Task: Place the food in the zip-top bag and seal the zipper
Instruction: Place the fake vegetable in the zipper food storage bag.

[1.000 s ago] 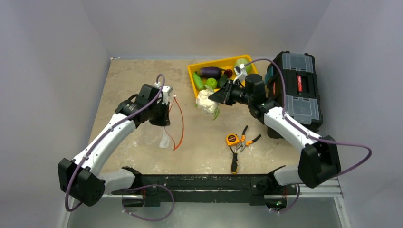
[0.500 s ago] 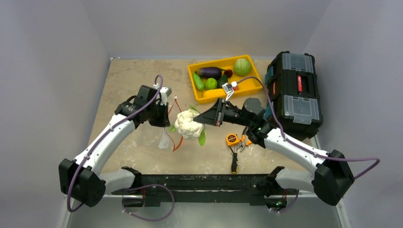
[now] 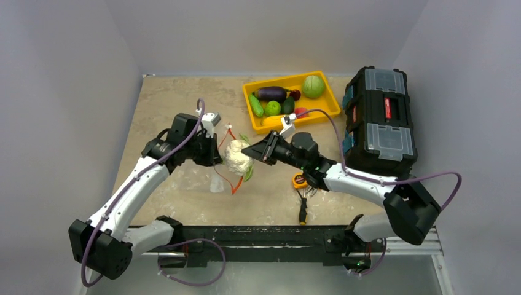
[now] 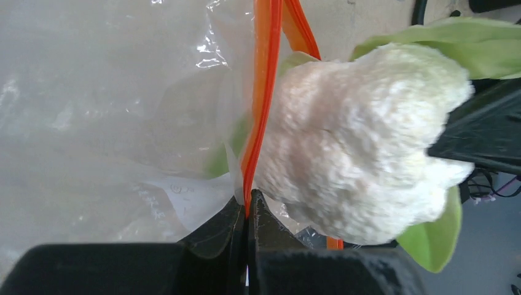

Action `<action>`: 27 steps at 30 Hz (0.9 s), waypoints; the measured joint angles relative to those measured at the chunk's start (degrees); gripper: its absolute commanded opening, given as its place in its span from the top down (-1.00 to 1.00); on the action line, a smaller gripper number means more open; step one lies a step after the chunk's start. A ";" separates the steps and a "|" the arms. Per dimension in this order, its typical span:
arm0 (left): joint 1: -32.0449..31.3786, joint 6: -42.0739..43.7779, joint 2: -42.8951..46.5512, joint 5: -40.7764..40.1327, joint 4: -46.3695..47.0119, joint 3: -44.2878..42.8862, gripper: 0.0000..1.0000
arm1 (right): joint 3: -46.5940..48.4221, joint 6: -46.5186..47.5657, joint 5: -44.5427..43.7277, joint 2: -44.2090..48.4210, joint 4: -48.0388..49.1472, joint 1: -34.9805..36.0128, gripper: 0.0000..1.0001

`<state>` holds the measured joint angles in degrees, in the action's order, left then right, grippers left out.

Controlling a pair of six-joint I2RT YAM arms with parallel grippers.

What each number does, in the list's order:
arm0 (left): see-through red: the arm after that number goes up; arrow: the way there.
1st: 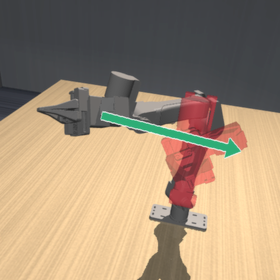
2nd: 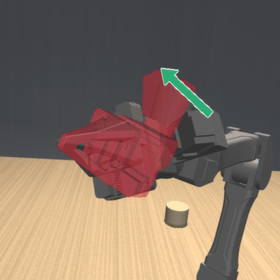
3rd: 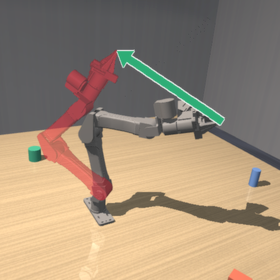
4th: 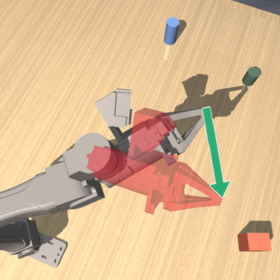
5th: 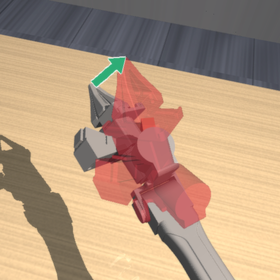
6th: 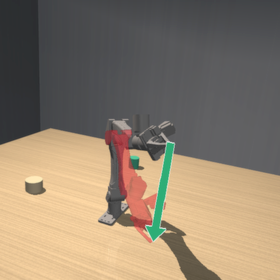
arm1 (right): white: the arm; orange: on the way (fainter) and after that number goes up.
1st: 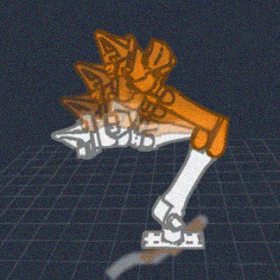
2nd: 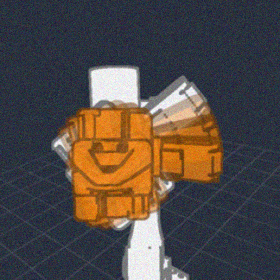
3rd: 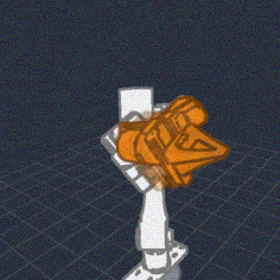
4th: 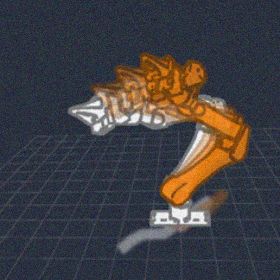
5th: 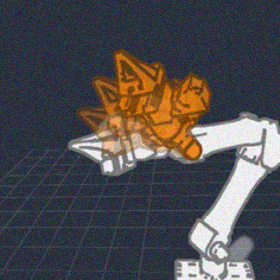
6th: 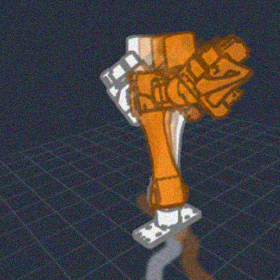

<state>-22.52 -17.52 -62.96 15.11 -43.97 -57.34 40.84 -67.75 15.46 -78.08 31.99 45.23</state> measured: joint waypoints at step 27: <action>1.01 0.37 11.15 6.91 4.24 5.55 1.00 | 3.39 21.64 -11.85 -1.99 -5.57 8.68 1.00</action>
<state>-21.52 -17.15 -51.81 22.02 -39.72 -51.79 44.23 -46.11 3.62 -80.07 26.41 53.91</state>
